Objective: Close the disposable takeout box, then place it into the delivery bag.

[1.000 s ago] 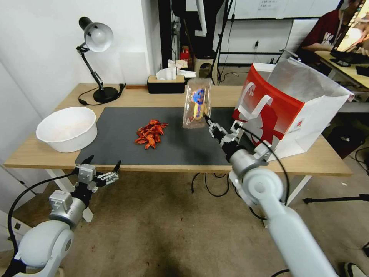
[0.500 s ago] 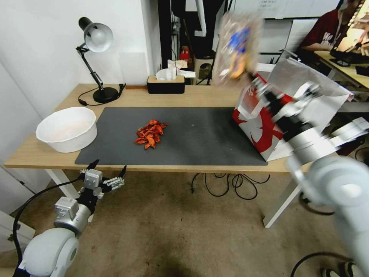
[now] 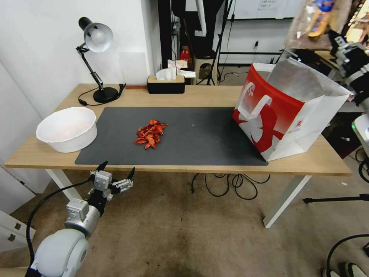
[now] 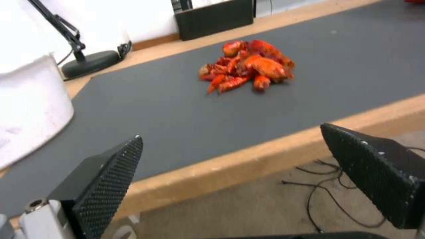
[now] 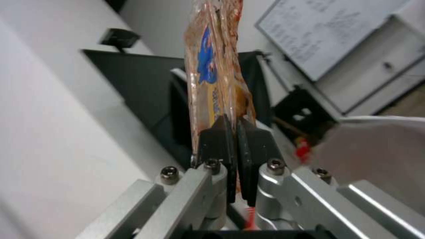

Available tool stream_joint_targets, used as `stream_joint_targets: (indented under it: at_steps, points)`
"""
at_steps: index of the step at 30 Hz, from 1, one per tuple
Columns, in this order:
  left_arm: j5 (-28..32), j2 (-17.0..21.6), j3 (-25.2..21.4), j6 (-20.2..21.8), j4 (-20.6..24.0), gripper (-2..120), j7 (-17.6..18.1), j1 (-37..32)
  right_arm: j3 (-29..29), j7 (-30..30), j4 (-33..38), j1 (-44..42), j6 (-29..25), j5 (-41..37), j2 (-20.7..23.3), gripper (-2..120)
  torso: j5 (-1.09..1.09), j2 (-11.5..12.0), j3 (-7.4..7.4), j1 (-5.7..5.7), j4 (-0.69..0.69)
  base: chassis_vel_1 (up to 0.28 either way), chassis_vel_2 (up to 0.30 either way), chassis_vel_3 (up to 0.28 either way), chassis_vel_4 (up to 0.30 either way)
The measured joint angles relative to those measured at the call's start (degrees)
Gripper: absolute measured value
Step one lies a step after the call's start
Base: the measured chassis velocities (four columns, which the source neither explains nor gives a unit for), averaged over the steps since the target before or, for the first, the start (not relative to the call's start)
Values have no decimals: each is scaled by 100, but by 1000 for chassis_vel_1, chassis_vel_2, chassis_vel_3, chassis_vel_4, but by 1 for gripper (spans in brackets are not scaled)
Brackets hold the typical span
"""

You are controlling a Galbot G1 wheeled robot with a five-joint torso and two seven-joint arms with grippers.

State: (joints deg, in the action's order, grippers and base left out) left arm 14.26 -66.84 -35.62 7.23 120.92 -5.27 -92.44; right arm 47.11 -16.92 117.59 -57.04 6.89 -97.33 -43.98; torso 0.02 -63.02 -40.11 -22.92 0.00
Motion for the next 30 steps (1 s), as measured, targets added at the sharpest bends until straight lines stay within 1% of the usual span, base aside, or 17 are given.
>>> stream_joint_targets:
  at_steps: [3,10,11,12,13,16,18,20,21,22,23,24,25,26,28,29,30]
  points:
    - [-79,-23,62,-14,22,100,1,-65,8,-150,-141,-157,58,116,-189,1,1,0,0,0,0,0,0,0,0]
    - [-146,-40,127,-21,64,100,4,-122,-29,-335,-127,-254,104,86,-341,1,-2,0,0,0,0,0,0,0,0]
    - [-151,-44,129,-21,68,100,6,-130,-34,-368,-115,-254,119,72,-347,1,-2,0,0,0,0,0,0,0,0]
    - [-153,-50,131,-22,70,100,8,-139,-35,-394,-104,-256,138,58,-351,6,-2,0,0,0,1,0,0,0,0]
    - [-153,-50,131,-22,70,100,8,-139,-35,-394,-104,-256,138,58,-351,6,-2,0,0,0,1,0,0,0,0]
    - [-154,-59,139,-26,83,100,11,-153,-28,-404,-69,-289,170,42,-351,20,-2,0,0,0,0,0,0,0,0]
    - [-155,-62,142,-27,90,100,11,-153,-23,-404,-58,-296,172,34,-351,23,-2,0,0,0,0,0,0,0,0]
    - [-155,-64,145,-27,104,100,12,-154,-17,-404,-26,-310,178,27,-353,33,-2,0,0,0,0,0,0,0,0]
    - [-155,-64,145,-27,110,100,12,-155,-17,-404,-12,-314,180,25,-355,37,-2,0,0,0,0,0,0,0,0]
    - [-155,-64,145,-27,110,100,12,-155,-17,-404,-12,-314,180,25,-355,37,-2,0,0,0,0,0,0,0,0]
    - [-155,-64,145,-28,112,100,12,-156,-16,-403,2,-318,180,23,-356,42,-2,0,0,0,0,0,0,0,0]
    - [-154,-64,145,-28,113,100,12,-158,-16,-404,12,-322,180,22,-357,43,-2,0,0,0,0,0,0,0,0]
    - [-155,-62,143,-28,118,100,12,-164,-12,-401,38,-331,182,21,-360,52,-2,0,0,0,0,0,0,0,0]
    - [-155,-62,143,-28,118,100,12,-164,-12,-401,38,-331,182,21,-360,52,-2,0,0,0,0,0,0,0,0]
    - [-155,-49,120,-30,134,100,12,-179,2,-386,92,-350,185,16,-369,64,-2,0,0,0,0,0,0,0,0]
    - [-155,-49,120,-30,134,100,12,-179,2,-386,92,-350,185,16,-369,64,-2,0,0,0,0,0,0,0,0]
    - [-154,-43,104,-31,143,100,13,-191,26,-342,149,-356,186,14,-369,68,-2,0,0,0,0,0,0,0,0]
